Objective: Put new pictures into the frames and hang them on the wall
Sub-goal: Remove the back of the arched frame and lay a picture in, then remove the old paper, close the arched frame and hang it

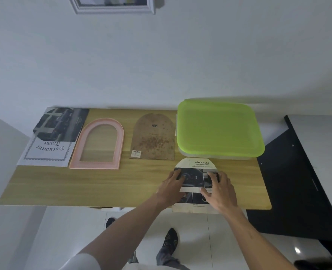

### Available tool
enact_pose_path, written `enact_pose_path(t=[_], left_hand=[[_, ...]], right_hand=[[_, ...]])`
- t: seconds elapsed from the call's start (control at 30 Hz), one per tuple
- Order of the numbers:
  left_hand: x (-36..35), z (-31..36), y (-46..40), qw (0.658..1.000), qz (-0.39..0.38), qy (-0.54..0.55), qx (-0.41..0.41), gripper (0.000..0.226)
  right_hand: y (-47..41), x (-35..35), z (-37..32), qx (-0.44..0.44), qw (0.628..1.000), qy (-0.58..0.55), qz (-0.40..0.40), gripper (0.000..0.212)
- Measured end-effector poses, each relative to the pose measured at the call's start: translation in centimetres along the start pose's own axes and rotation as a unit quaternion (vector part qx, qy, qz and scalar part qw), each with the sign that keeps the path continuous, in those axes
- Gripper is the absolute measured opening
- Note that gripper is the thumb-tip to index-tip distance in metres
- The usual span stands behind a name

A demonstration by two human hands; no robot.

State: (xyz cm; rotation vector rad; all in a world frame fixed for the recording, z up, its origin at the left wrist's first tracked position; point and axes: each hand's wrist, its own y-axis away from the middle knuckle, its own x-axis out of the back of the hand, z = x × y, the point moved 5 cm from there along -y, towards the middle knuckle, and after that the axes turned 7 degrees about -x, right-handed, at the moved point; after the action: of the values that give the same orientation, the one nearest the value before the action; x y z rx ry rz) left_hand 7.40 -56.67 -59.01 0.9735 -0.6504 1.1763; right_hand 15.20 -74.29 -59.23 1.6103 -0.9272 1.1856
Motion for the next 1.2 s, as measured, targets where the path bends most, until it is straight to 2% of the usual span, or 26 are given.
enact_pose_path(t=[0.17, 0.37, 0.63, 0.87, 1.03, 1.2], left_hand=[[1.7, -1.5, 1.1, 0.996, 0.081, 0.012, -0.019, 0.063], [5.2, -6.4, 3.2, 0.99, 0.139, 0.004, 0.034, 0.055], [11.1, -16.6, 8.2, 0.978, 0.189, -0.011, 0.083, 0.052], [15.9, -28.0, 13.3, 0.964, 0.223, 0.004, 0.145, 0.05], [19.1, -36.1, 16.2, 0.96, 0.219, -0.006, 0.176, 0.046], [21.7, -41.9, 17.9, 0.961, 0.203, -0.015, 0.187, 0.047]], right_hand=[[0.2, 1.3, -1.1, 0.038, 0.995, -0.043, 0.082, 0.059], [-0.8, 2.1, -7.8, 0.11, 0.989, -0.058, 0.076, 0.058], [-2.6, 2.5, -21.3, 0.179, 0.978, -0.073, 0.075, 0.06], [-4.0, 1.5, -34.8, 0.219, 0.971, -0.081, 0.039, 0.058], [-5.9, 0.6, -44.2, 0.248, 0.966, -0.056, 0.049, 0.058], [-6.6, 0.0, -51.2, 0.243, 0.97, -0.029, 0.003, 0.061]])
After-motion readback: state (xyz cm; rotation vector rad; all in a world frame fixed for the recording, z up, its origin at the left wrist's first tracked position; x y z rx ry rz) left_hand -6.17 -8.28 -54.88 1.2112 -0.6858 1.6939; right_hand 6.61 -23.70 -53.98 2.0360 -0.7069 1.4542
